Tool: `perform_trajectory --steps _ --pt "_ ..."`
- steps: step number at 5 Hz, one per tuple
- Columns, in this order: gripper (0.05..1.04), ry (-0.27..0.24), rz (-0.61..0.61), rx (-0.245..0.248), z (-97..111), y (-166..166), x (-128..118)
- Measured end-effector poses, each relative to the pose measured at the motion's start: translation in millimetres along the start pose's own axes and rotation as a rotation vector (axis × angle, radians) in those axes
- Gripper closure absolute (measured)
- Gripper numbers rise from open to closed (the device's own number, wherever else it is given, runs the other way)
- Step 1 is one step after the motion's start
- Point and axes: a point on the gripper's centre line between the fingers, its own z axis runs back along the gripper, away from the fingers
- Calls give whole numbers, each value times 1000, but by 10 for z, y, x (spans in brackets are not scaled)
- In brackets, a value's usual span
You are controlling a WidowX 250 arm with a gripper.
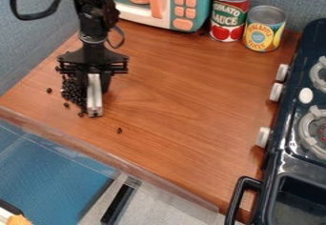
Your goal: Sweep into pile
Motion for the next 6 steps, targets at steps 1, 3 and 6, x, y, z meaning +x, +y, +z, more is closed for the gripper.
perform_trajectory --steps 1,3,6 --pt "691 31 15 -18 20 -20 -18" --pt "691 124 105 -171 618 -395 123" --pt "691 37 -307 -145 542 -810 -647"
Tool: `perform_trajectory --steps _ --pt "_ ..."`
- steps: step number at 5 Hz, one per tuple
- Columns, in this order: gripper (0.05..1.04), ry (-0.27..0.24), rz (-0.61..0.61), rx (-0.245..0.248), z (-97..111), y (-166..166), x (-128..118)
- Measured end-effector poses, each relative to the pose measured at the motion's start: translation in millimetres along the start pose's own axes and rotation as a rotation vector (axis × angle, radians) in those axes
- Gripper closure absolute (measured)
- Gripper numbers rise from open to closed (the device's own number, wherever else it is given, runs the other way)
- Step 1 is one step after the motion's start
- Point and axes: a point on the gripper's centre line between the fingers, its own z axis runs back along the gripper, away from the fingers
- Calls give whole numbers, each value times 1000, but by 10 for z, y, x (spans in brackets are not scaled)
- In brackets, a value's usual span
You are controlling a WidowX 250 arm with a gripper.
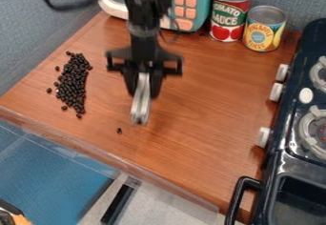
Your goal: Sweep into pile
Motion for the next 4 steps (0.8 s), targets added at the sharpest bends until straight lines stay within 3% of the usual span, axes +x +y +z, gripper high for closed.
perform_trajectory --steps 1,2,4 --pt "691 -72 -127 31 -152 -11 -92" --pt "691 -100 -205 51 -241 42 -99" --pt "691 -123 -192 90 -347 282 145"
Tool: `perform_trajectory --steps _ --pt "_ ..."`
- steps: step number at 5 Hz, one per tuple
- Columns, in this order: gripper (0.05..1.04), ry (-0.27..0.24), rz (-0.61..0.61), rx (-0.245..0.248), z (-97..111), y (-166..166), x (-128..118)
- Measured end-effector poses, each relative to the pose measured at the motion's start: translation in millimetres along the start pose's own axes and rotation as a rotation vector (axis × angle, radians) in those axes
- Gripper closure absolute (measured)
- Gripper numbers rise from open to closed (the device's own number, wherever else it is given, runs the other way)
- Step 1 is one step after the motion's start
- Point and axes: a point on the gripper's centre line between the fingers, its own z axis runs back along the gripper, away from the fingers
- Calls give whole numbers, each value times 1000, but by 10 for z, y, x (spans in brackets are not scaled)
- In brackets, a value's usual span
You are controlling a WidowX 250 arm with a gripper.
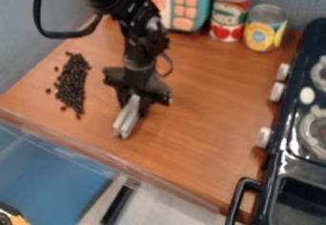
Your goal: Sweep into pile
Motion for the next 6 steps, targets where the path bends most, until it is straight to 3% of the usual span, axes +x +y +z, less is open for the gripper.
perform_trajectory --steps 2,4,5,6 --pt "691 0 11 46 -102 370 170" --pt "691 23 45 166 -189 891 275" --pt "691 44 109 154 -164 981 329" --pt "691 89 162 64 -42 776 324"
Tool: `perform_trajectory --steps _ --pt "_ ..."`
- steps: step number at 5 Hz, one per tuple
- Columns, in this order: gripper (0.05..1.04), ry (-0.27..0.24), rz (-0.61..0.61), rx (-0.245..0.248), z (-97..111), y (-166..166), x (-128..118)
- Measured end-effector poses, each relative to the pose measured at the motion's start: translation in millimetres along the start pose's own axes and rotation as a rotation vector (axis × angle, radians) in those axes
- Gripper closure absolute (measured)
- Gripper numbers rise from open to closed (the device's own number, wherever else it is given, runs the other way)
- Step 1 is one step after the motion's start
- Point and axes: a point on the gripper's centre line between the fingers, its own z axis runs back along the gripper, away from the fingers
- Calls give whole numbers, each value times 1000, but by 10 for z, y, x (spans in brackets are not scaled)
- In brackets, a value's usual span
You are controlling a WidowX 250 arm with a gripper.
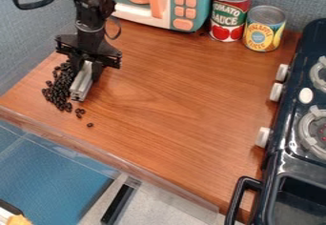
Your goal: Sweep into pile
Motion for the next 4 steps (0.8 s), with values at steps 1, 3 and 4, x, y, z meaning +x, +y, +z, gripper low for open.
perform_trajectory --steps 1,3,4 --pt "691 28 73 -119 372 -272 102" --pt "691 35 42 -172 772 -997 -10" --pt "691 33 -28 -101 570 -1303 -161"
